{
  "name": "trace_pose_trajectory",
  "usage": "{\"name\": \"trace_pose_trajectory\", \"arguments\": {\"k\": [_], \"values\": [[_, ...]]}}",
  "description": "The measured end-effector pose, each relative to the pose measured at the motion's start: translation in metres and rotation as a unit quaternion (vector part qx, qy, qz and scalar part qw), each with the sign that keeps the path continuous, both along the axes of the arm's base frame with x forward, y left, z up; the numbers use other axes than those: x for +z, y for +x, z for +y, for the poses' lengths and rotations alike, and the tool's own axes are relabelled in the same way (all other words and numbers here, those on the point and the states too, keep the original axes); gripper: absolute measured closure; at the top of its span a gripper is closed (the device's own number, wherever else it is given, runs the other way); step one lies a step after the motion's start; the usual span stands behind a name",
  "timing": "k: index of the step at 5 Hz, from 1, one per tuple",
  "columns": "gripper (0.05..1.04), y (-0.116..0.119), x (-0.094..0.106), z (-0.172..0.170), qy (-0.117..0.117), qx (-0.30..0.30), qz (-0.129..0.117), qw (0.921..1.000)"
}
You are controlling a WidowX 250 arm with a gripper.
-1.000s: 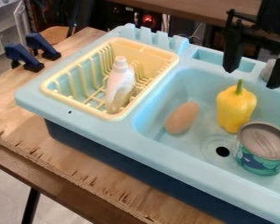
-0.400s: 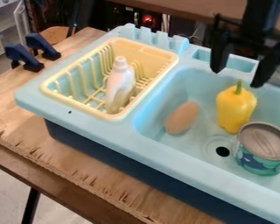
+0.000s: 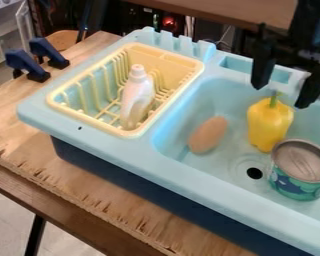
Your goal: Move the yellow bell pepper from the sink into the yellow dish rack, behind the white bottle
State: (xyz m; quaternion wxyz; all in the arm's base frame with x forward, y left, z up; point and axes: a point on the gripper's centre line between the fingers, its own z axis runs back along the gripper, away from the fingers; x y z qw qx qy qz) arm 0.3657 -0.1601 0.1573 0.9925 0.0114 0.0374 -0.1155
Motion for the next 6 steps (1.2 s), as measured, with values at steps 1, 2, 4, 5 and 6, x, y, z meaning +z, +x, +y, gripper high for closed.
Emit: {"name": "trace_pose_trajectory", "arguments": {"k": [1, 2, 4, 5, 6], "values": [[0.246, 0.002, -0.001, 0.001, -0.002, 0.002, -0.003, 1.0], [0.488, 0.0, -0.01, 0.004, -0.006, 0.008, 0.008, 0.9999], [0.873, -0.001, -0.016, 0.006, -0.015, 0.016, 0.012, 0.9997], [0.928, -0.002, -0.015, 0.007, -0.021, 0.019, 0.011, 0.9995], [0.941, -0.005, -0.014, 0.007, -0.021, 0.018, 0.02, 0.9994]]}}
